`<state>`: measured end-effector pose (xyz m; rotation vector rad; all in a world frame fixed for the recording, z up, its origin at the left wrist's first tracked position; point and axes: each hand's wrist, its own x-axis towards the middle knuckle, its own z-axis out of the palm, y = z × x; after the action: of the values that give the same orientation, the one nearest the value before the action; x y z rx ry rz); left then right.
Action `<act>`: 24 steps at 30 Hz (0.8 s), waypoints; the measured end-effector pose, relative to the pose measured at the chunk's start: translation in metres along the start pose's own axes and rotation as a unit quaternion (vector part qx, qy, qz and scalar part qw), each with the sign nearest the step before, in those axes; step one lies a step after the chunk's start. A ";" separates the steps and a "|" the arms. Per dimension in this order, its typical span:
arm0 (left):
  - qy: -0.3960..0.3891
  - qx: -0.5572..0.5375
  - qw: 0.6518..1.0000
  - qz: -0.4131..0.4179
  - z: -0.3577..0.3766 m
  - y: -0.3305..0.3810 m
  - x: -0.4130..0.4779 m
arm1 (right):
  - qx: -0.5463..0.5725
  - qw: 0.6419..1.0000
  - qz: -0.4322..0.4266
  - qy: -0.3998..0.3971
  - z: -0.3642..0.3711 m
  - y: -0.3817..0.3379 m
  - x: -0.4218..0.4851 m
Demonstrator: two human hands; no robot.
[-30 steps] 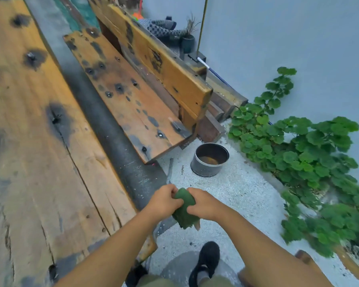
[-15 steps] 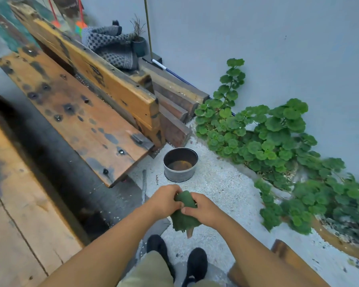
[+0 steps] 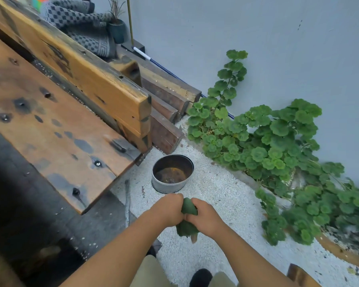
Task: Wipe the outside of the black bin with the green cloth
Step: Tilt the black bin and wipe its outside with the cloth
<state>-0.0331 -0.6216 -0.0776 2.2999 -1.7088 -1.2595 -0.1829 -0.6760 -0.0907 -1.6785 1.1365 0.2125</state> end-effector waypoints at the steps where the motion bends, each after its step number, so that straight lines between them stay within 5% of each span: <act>1: -0.003 0.004 1.000 0.004 0.013 -0.009 0.024 | -0.002 1.000 -0.002 0.003 0.006 0.014 0.022; 10: 0.039 -0.075 0.996 0.020 0.129 -0.096 0.185 | 0.088 0.995 -0.014 0.040 0.065 0.157 0.182; 18: 0.088 0.127 0.987 0.051 0.204 -0.156 0.296 | 0.179 0.979 -0.077 0.060 0.133 0.257 0.322; 24: 0.103 0.172 0.977 0.076 0.215 -0.158 0.308 | 0.276 0.956 -0.050 0.082 0.153 0.279 0.329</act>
<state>-0.0106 -0.7141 -0.4738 2.3086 -2.1113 -0.7148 -0.1625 -0.7395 -0.5438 -1.2604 1.1021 -0.2937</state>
